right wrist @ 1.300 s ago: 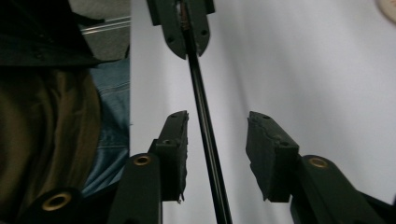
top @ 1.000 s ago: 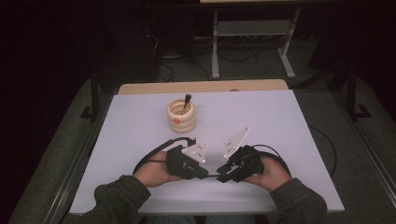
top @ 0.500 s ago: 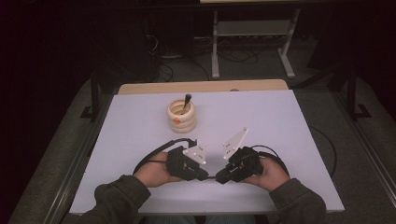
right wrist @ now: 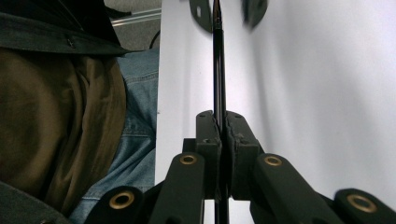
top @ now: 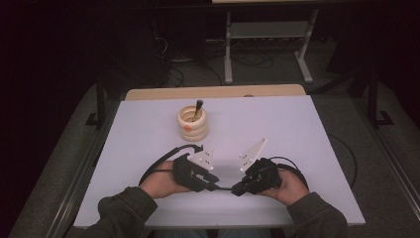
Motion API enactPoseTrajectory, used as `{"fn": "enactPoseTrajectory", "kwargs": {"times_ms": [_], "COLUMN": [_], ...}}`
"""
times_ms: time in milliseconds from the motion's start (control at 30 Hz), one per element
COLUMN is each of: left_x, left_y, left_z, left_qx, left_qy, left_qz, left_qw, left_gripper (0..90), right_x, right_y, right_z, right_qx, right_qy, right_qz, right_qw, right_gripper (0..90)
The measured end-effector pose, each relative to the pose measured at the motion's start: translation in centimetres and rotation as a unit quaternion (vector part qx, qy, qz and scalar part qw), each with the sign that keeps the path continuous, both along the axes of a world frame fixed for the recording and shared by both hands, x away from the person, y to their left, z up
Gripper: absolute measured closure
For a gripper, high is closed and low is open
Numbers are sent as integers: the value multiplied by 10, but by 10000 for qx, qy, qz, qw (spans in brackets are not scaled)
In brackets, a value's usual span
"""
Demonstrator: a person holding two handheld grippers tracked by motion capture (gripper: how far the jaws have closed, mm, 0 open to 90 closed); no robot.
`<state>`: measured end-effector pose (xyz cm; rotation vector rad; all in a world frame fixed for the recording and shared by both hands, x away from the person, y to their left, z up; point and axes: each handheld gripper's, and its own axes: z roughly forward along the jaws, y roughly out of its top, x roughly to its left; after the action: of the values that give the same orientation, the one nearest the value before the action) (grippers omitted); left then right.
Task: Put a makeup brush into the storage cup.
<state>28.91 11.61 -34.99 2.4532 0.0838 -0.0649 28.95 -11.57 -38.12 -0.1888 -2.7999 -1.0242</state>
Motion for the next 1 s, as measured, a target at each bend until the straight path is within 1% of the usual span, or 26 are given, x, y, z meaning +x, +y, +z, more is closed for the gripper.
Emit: {"fn": "enactPoseTrajectory", "kwargs": {"times_ms": [33, 133, 167, 200, 233, 267, 300, 367, 400, 433, 467, 533, 567, 600, 633, 667, 700, 733, 767, 800, 833, 900, 933, 967, 1000], "left_x": [0, 3, 4, 4, 6, 7, 8, 11, 12, 13, 14, 15, 14, 12, 12, 12, 13, 13, 13, 13, 15, 16, 16, 17, 17], "left_y": [3, 14, 17, 17, 25, 29, 32, 37, 38, 38, 38, 37, 35, 33, 30, 28, 27, 27, 23, 23, 23, 25, 25, 26, 26], "left_z": [0, 1, 1, 1, 1, 0, -1, -5, -6, -8, -9, -11, -11, -11, -10, -10, -9, -9, -7, -7, -8, -9, -9, -9, -9], "left_qx": [-72, -178, -195, -195, -275, -336, -396, -423, -472, -515, -569, -755, -807, -858, -923, -1001, -1045, -1045, -1142, -1142, -1264, -1330, -1423, -1499, -1498], "left_qy": [47, 49, 10, 10, 99, 117, 191, 270, 301, 375, 405, 427, 366, 341, 316, 321, 302, 302, 233, 233, 217, 184, 254, 316, 311], "left_qz": [74, 279, 306, 306, 481, 555, 602, 697, 713, 743, 810, 875, 878, 894, 915, 954, 961, 961, 1124, 1124, 1275, 1370, 1439, 1463, 1459], "left_qw": [9999, 9994, 9993, 9993, 9984, 9978, 9972, 9963, 9959, 9952, 9943, 9924, 9922, 9917, 9910, 9899, 9894, 9894, 9868, 9868, 9835, 9814, 9790, 9773, 9774], "left_gripper": [672, 625, 616, 605, 605, 592, 592, 594, 592, 595, 597, 611, 624, 627, 631, 631, 630, 630, 629, 626, 636, 654, 661, 667, 682], "right_x": [0, -1, -1, -1, -1, 0, 0, 2, 3, 4, 4, 4, 6, 6, 8, 9, 9, 9, 10, 10, 9, 9, 10, 10, 10], "right_y": [-2, -10, -12, -12, -13, -19, -19, -24, -25, -27, -28, -28, -28, -27, -25, -24, -22, -22, -17, -17, -17, -17, -17, -17, -17], "right_z": [0, -1, 0, 0, 1, 4, 4, 7, 8, 9, 11, 15, 15, 16, 16, 15, 15, 15, 14, 14, 13, 11, 10, 9, 7], "right_qx": [11, 130, 179, 179, 205, 299, 299, 451, 507, 610, 688, 862, 928, 952, 954, 988, 1035, 1035, 1061, 1061, 1116, 1169, 1178, 1181, 1187], "right_qy": [-7, -14, -9, -9, -32, -53, -53, -47, -61, -102, -64, -48, -129, -100, -162, -145, -86, -86, -126, -126, -102, -91, -76, -64, -47], "right_qz": [-36, -109, -143, -143, -158, -262, -262, -418, -473, -537, -649, -808, -840, -924, -965, -1010, -1042, -1042, -1124, -1124, -1248, -1307, -1315, -1333, -1368], "right_qw": [10000, 9999, 9997, 9997, 9997, 9992, 9992, 9981, 9976, 9966, 9955, 9930, 9920, 9911, 9906, 9899, 9891, 9891, 9879, 9879, 9858, 9845, 9843, 9840, 9835], "right_gripper": [846, 846, 846, 846, 846, 846, 846, 846, 845, 846, 845, 845, 845, 845, 845, 845, 845, 845, 845, 845, 845, 845, 845, 844, 844]}}
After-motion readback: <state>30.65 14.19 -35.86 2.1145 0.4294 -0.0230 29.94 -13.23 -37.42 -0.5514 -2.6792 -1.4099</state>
